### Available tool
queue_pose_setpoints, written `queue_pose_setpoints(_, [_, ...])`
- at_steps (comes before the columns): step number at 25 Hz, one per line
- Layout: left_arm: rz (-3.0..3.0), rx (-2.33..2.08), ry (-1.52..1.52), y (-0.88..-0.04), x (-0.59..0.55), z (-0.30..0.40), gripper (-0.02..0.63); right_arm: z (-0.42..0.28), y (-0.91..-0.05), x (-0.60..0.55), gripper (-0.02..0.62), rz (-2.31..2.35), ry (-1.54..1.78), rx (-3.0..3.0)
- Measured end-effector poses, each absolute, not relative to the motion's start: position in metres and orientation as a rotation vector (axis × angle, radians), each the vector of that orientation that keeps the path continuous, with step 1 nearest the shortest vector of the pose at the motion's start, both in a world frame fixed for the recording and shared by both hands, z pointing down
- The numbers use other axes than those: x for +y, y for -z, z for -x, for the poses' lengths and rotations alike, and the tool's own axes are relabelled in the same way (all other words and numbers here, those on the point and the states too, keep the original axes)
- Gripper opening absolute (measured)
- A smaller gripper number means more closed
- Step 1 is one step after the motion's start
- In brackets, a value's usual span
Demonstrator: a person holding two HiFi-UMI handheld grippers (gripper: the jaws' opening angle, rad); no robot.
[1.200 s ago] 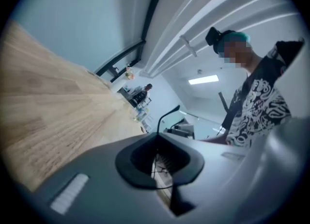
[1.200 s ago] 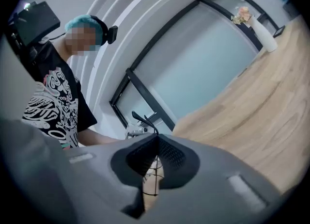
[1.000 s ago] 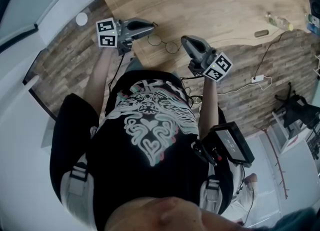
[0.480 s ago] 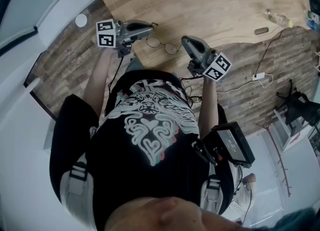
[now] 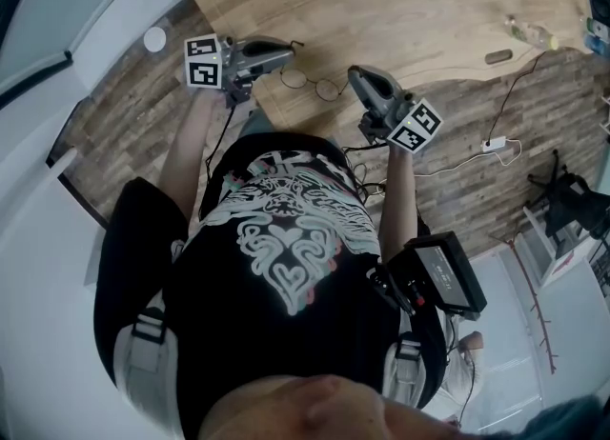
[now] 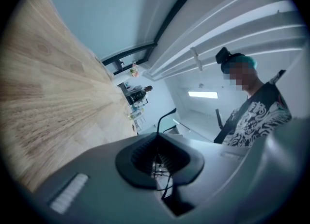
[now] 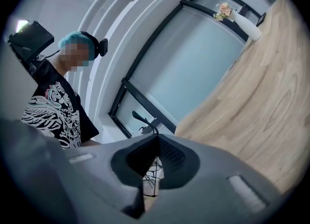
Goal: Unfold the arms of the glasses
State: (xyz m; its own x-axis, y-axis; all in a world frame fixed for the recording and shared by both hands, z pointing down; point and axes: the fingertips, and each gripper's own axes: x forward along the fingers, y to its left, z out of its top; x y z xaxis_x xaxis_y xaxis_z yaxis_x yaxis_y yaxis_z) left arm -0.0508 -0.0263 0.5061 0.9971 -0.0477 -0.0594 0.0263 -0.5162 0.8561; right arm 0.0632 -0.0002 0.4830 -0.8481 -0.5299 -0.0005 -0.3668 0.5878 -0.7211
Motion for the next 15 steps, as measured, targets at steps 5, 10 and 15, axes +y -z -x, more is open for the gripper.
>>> queue_pose_setpoints(5, [-2.108, -0.018, 0.097, -0.504, -0.022, 0.049, -0.009, -0.065, -0.482, 0.003, -0.002, 0.750, 1.103, 2.613])
queue_pose_setpoints(10, [-2.106, -0.021, 0.096, -0.506, -0.020, 0.054, -0.009, -0.060, -0.484, 0.003, -0.002, 0.751, 1.103, 2.625])
queue_pose_setpoints(15, [-2.106, -0.026, 0.085, -0.513, -0.030, 0.053, -0.009, -0.061, -0.493, -0.009, -0.002, 0.752, 1.100, 2.643])
